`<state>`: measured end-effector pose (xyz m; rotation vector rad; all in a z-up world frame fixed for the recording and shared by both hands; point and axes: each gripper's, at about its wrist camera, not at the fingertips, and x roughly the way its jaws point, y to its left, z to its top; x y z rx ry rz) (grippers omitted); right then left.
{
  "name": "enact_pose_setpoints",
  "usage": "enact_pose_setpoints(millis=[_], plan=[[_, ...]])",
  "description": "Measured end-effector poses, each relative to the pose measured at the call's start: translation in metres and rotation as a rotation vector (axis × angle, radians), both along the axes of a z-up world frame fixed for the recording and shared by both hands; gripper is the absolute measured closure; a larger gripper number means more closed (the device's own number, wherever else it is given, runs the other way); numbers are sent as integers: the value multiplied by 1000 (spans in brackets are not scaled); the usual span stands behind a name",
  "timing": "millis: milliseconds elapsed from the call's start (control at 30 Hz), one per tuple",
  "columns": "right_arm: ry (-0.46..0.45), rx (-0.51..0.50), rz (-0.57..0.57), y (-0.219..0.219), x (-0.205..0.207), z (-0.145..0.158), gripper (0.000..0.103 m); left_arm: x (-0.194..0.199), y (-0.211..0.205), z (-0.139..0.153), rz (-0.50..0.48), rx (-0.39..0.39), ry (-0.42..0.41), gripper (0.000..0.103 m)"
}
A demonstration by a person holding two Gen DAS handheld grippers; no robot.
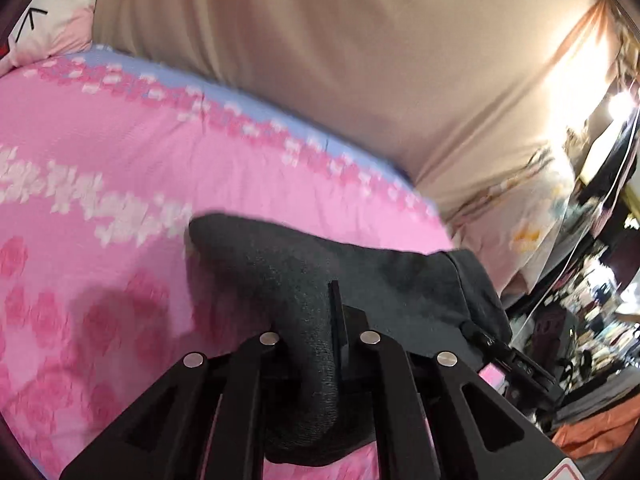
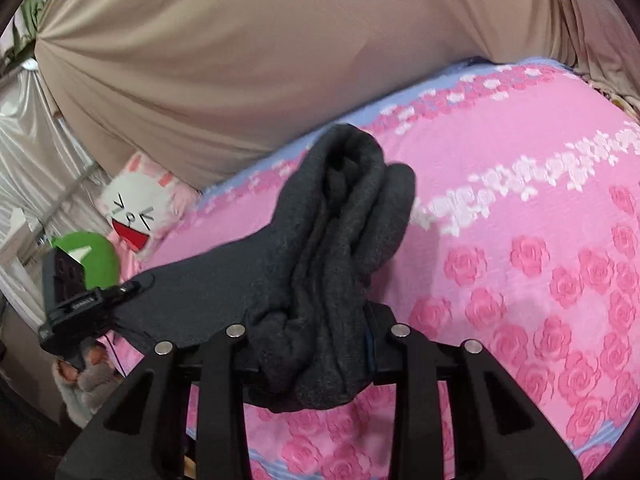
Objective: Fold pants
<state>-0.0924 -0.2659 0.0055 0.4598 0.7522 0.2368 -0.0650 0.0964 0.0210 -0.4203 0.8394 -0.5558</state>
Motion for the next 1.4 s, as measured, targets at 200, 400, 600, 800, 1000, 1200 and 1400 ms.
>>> enact_pose_setpoints(millis=[200,400,600,800,1000,1200,1400], plan=[[60,-62,-47,7,-10,-30,50,-8,-12,-58,55,81,131,81],[44,-103,-39,19,-9,-29,32,-8,-36,-52,17,159,104,43],[27,-141,-54,31,-6,-32,27,-19,-61,-51,37,336,47,40],[28,-98,-69,27,-5,-32,58,-21,-59,-45,66,394,34,63],[21,-86,-74,27,-8,-23,67,-21,-60,-30,79,439,4,89],[-5,-69,-69,28,-16,-9,67,-28,-61,-11,80,447,-39,92],[-64,-50,-46,35,-28,13,68,-38,-67,12,85,460,-97,96]])
